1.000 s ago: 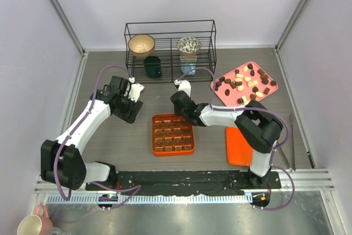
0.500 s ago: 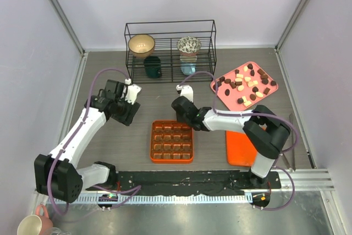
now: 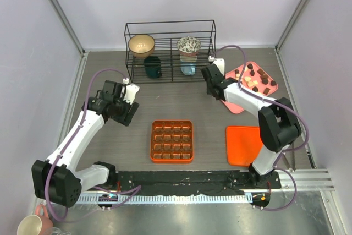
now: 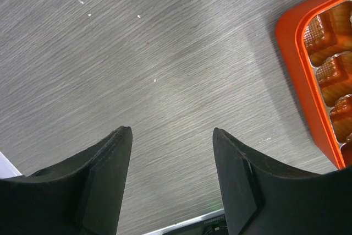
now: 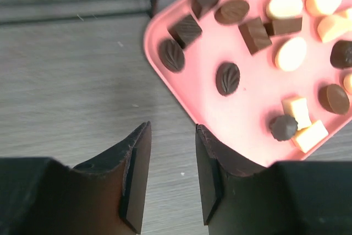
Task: Pack the chocolate
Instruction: Move the packing box to the center of the board.
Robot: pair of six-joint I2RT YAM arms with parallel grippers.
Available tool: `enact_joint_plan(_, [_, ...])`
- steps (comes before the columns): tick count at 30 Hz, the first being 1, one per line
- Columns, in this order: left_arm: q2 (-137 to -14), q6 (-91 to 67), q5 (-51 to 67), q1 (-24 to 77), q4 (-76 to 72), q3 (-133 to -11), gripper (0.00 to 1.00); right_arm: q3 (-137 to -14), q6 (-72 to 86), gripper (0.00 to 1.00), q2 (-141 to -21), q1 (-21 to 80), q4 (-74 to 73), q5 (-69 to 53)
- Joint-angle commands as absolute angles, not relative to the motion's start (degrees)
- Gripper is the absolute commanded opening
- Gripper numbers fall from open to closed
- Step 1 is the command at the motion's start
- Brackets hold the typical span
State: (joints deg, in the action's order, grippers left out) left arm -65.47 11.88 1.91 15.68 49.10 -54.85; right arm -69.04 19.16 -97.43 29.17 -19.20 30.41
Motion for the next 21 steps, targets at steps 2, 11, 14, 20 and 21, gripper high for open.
enact_joint_plan(2, [-63.64, 11.95, 0.53, 15.56, 49.22, -55.28, 0.65, -68.65, 15.82, 0.42, -100.9, 27.77, -23.82, 32.69])
enact_joint_plan(11, [-62.14, 12.48, 0.35, 15.47, 48.78, -54.05, 0.65, -63.64, 17.93, 0.43, -100.72, 26.46, -24.35, 33.66])
enact_joint_plan(14, [-62.23, 12.66, 0.61, 15.47, 48.6, -53.88, 0.65, -62.67, 18.37, 0.43, -100.81, 25.84, -24.35, 33.22])
enact_joint_plan(20, [-61.88, 12.74, 0.88, 15.47, 48.87, -53.88, 0.66, -62.23, 18.89, 0.43, -101.95, 24.61, -23.91, 32.34])
enact_joint_plan(21, [-61.79, 12.92, 0.88, 15.47, 48.87, -53.79, 0.66, -62.23, 18.9, 0.43, -102.13, 24.61, -23.91, 32.17])
